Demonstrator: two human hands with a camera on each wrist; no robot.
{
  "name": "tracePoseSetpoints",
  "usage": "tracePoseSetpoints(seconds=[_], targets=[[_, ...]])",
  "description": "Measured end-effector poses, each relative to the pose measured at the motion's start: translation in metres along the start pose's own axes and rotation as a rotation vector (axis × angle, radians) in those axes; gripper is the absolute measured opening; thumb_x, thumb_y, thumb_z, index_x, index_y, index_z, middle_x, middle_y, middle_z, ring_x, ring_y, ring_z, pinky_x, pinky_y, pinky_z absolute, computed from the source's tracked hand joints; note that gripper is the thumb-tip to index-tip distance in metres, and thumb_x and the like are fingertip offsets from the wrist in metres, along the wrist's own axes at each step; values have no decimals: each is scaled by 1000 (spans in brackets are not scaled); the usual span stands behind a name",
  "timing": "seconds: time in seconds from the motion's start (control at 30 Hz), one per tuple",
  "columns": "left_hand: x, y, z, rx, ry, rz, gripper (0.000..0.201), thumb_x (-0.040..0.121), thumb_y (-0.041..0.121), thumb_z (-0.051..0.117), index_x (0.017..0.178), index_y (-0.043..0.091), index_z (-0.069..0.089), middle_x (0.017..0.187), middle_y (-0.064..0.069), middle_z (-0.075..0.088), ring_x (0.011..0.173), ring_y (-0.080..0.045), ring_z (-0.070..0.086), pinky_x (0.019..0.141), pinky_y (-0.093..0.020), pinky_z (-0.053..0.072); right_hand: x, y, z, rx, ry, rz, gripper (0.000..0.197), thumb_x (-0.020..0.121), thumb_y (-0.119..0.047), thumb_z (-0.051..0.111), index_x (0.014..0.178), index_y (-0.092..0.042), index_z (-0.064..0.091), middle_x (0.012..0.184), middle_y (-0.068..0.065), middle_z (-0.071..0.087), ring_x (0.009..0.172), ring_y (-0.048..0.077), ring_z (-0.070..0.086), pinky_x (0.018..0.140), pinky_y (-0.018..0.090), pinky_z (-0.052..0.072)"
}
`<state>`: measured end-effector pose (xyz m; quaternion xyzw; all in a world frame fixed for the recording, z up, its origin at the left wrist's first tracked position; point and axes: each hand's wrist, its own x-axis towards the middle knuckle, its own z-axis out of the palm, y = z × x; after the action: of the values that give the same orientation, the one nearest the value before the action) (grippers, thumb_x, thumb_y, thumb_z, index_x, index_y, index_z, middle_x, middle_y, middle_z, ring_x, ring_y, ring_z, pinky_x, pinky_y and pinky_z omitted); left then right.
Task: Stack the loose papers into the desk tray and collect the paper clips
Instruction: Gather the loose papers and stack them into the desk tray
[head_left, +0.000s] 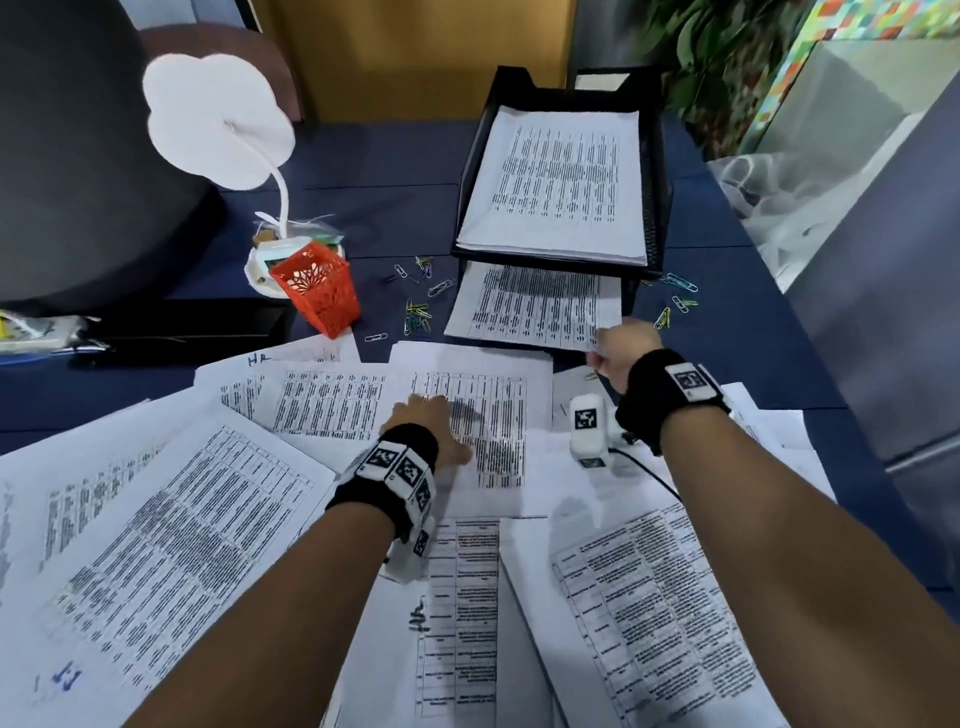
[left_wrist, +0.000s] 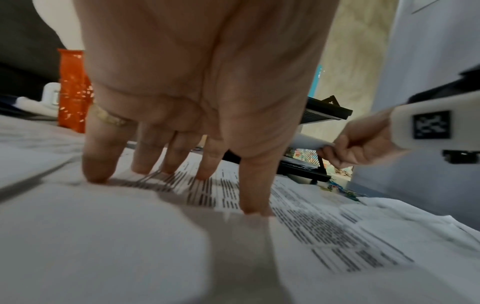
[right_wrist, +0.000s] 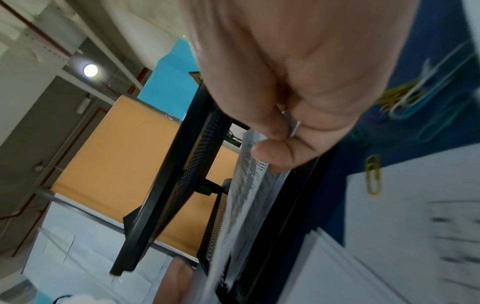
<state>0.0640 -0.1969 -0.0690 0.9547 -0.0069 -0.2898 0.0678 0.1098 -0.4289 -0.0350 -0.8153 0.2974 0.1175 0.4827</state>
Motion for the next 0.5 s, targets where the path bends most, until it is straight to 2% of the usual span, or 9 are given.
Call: tracePoseSetpoints(seconds=[0.07,0.1,0.17,0.2,0.23,0.33,0.4,0.43,0.5], targets=[[1,5,-7,28,1,-5,66,72,42,76,122,11,47,115,-9,58,104,-28,58,85,-39,53,14,-6,5,329,-53,23,46,97,-1,38,142,-5,33,135,20,46,94,11,58,69,17,54],[1,7,-10,37,12,-2,63,71,38,77,119,10,47,110,-8,60,100,-27,60,83,-37,54,21,-7,5,328,-37,8,48,97,-2,37,144,-8,30,141,19,42,104,12,56,76,19,55],[1,12,-12,52,17,5,64,69,33,79,119,10,46,107,-7,62,98,-27,61,82,-37,54,29,-9,0,-81,48,6,41,100,-18,33,139,-7,40,142,11,45,127,20,47,100,29,46],[3,13,-13,54,12,8,65,69,32,80,119,10,45,106,-7,62,97,-27,61,81,-36,54,36,-10,-2,-224,92,-30,42,101,-28,33,135,-9,46,139,8,49,129,22,44,104,31,42],[4,14,-14,54,8,10,68,68,32,81,121,10,45,106,-7,62,97,-27,61,81,-36,54,36,-12,-5,-302,113,-59,43,100,-34,32,134,-13,48,134,6,53,128,23,45,102,30,41],[6,15,-16,69,4,16,77,67,34,83,128,10,42,112,-8,63,102,-28,61,84,-35,53,30,-22,-7,-346,126,-41,41,100,-39,31,132,-22,51,95,5,54,109,25,56,78,26,41],[8,16,-17,83,-1,21,81,67,34,83,131,10,40,114,-8,63,103,-28,61,84,-36,52,29,-26,-4,-471,116,-117,46,100,-44,28,126,-19,56,81,5,51,100,26,58,74,28,40],[8,17,-17,84,-4,22,82,67,34,83,132,10,39,113,-9,63,102,-28,62,84,-36,53,24,-28,-5,-509,118,-153,50,100,-47,27,123,-15,57,85,7,55,102,26,58,76,28,42],[9,17,-17,76,-11,19,84,67,33,84,134,11,38,112,-8,63,101,-27,62,84,-36,54,32,-27,-7,-539,137,-170,45,100,-45,31,127,-17,54,111,9,61,113,26,56,83,29,44]])
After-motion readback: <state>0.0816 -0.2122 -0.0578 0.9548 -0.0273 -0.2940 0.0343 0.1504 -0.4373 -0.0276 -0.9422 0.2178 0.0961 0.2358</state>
